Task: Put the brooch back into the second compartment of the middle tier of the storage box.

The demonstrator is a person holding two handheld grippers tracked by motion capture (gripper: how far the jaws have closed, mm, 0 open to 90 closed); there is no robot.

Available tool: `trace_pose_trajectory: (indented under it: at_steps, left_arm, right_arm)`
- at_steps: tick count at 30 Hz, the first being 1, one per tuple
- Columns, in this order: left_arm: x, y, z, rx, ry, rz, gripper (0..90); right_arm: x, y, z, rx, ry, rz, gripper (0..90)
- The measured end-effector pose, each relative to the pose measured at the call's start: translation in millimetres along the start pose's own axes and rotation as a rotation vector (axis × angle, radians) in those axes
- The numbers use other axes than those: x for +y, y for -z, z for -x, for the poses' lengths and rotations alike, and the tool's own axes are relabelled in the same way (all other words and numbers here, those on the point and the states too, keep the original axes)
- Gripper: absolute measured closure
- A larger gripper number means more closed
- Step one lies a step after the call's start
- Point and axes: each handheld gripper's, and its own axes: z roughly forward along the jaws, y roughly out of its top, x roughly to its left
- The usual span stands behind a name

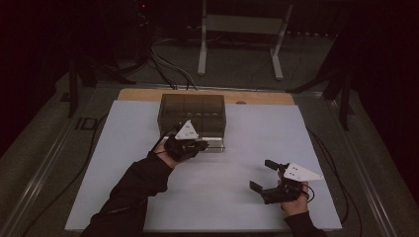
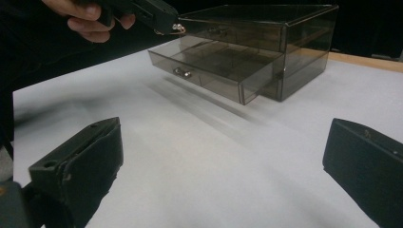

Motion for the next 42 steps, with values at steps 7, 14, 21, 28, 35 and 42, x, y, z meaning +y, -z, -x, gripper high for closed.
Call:
trace_pose_trajectory:
  at_steps: [7, 14, 21, 28, 35, 42]
  left_arm:
    - [-1.5, 6.7, -11.3, 0.045, 0.017, 0.003, 87.2]
    - [-5.2, 10.4, -20.2, 0.073, 0.048, 0.012, 87.2]
    - [-11.2, 10.8, -30.0, 0.115, 0.085, 0.013, 87.2]
    - [-17.2, 8.0, -37.4, 0.134, 0.118, 0.021, 87.1]
    - [-25.4, 1.3, -43.9, 0.152, 0.159, 0.028, 87.1]
    - [-31.7, -7.6, -46.9, 0.161, 0.187, 0.028, 87.0]
  right_arm:
    - [-0.4, 0.0, 0.1, 0.001, -0.001, -0.004, 0.0]
    - [-0.5, 0.3, 0.7, 0.002, -0.007, -0.005, 0.0]
    - [-0.1, 0.2, 0.8, 0.003, -0.008, -0.001, 0.0]
    - [0.2, 0.4, 0.5, 0.002, -0.008, 0.002, 0.0]
    - [0.3, 1.2, 1.3, 0.002, -0.006, 0.004, 0.0]
    - [0.1, 1.0, 1.1, 0.004, -0.005, 0.002, 0.0]
